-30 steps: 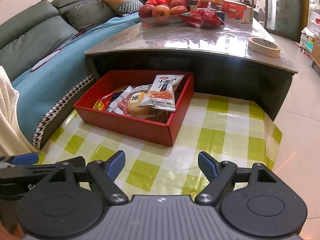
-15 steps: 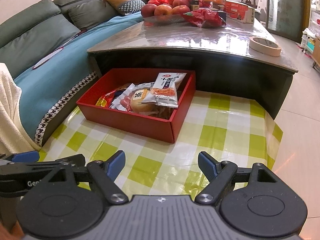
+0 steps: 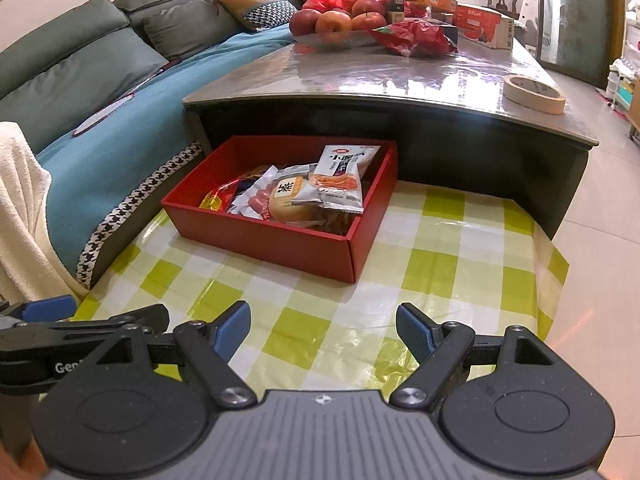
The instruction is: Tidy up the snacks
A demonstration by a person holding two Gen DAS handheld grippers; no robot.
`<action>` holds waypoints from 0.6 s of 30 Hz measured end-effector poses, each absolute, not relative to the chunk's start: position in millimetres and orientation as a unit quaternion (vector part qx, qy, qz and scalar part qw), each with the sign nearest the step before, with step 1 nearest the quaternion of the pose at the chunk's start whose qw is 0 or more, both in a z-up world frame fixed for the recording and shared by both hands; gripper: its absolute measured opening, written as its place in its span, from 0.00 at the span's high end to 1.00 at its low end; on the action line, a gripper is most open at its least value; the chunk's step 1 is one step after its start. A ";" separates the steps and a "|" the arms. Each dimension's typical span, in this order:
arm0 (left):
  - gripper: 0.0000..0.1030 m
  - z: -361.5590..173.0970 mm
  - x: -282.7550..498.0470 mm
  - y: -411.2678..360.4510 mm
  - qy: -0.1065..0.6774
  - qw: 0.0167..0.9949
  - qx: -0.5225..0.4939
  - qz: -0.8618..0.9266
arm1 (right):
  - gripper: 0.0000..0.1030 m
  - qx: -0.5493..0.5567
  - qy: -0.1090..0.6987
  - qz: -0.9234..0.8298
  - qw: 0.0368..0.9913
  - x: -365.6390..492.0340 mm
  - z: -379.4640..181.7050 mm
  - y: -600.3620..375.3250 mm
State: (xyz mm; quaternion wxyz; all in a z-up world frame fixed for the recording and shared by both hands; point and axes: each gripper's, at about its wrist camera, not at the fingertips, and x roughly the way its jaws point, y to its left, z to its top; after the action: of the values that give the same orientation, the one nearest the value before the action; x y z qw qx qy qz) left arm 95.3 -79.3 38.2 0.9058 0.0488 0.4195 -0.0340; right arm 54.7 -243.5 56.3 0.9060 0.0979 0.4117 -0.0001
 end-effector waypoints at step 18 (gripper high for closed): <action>0.02 39.9 93.0 -79.3 0.411 0.910 0.052 -0.035 | 0.20 0.097 0.411 0.001 0.906 54.4 57.6 -242.9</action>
State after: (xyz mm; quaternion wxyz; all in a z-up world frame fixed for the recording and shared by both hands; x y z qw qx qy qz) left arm 93.0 -79.3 39.9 0.9095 0.0523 0.4109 -0.0350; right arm 54.4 -242.9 57.6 0.9063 0.0968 0.4113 0.0014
